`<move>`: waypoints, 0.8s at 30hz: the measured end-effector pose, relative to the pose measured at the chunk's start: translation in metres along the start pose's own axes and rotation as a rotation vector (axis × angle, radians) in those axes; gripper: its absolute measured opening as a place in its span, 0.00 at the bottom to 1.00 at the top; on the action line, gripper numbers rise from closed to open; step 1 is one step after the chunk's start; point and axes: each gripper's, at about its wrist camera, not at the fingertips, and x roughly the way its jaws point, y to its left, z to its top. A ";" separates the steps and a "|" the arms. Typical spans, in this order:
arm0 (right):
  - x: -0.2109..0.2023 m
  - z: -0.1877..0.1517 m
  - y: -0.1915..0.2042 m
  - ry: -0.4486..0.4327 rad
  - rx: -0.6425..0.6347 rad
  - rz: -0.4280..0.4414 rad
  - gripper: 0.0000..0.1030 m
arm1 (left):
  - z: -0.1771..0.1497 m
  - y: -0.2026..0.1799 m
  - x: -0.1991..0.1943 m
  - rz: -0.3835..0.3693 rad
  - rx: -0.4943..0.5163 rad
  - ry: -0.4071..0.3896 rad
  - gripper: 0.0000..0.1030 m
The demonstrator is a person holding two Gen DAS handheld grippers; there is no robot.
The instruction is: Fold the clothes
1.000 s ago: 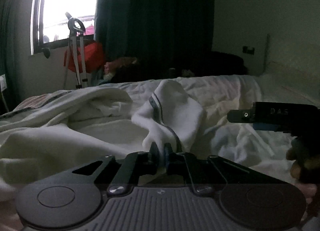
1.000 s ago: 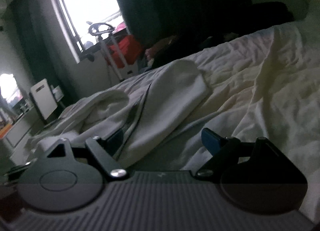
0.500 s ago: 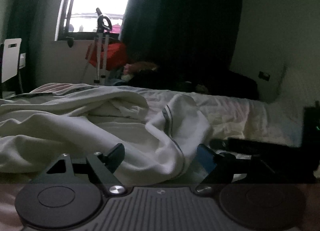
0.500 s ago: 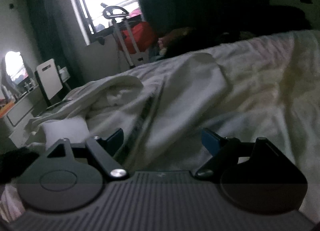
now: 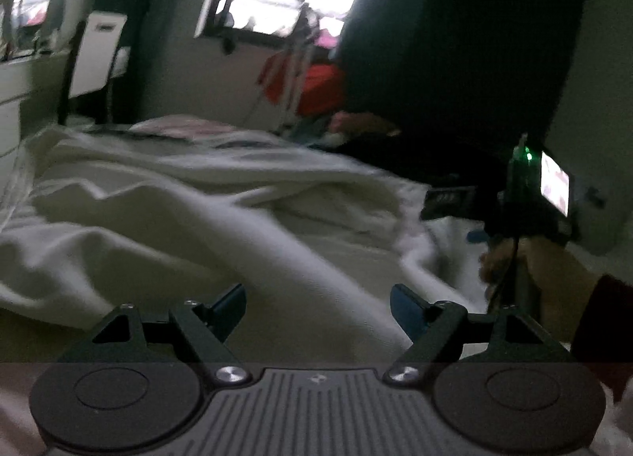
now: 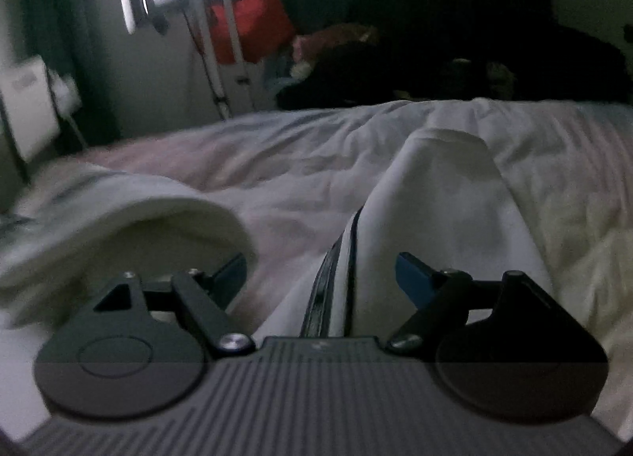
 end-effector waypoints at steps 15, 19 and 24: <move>0.002 0.019 -0.028 -0.085 0.027 -0.188 0.17 | -0.004 0.020 0.035 -0.060 -0.137 0.041 0.78; -0.057 0.022 -0.083 -0.176 0.135 -0.207 0.16 | -0.001 0.011 0.019 -0.065 -0.071 -0.003 0.78; -0.116 -0.028 -0.194 -0.133 0.462 -0.216 0.16 | 0.002 0.001 -0.002 -0.048 -0.013 -0.051 0.78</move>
